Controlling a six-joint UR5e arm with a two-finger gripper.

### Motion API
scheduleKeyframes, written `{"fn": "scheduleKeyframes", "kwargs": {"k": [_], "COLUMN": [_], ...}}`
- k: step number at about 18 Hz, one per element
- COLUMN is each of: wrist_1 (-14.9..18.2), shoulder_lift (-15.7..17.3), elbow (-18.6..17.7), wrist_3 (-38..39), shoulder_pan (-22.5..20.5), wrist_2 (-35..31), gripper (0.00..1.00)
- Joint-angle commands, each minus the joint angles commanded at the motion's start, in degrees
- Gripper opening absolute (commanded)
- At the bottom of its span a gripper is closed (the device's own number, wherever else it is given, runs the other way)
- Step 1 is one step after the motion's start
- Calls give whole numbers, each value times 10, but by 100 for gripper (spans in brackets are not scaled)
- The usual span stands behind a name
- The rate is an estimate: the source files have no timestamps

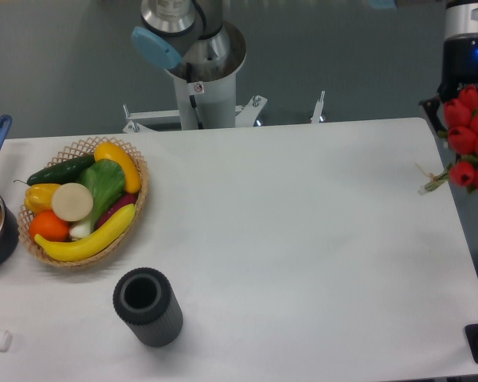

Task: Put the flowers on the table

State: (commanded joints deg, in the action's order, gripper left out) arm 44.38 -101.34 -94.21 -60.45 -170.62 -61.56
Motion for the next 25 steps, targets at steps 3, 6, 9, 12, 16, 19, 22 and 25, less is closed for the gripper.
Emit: {"fn": "scheduleKeyframes", "kwargs": {"k": [3,6,9,12,16,19,22,25], "wrist_1": [3,14,37,58,63,65,64,62], "shoulder_lift": [-9,-20,-25,-48,-90,-117,-152,-155], "elbow": [-23,-31,-40,-45,-38,-38,-32,-32], "wrist_3": [-50,-55,-56,-55,-53,-50,-46,-46], "shoulder_pan": [48,80,120,147,181,201,218,221], "wrist_2": [-89,-155,-243,-269,-284,-284,-284,-282], "gripper": [26,26,27,27,27,27,26,44]}}
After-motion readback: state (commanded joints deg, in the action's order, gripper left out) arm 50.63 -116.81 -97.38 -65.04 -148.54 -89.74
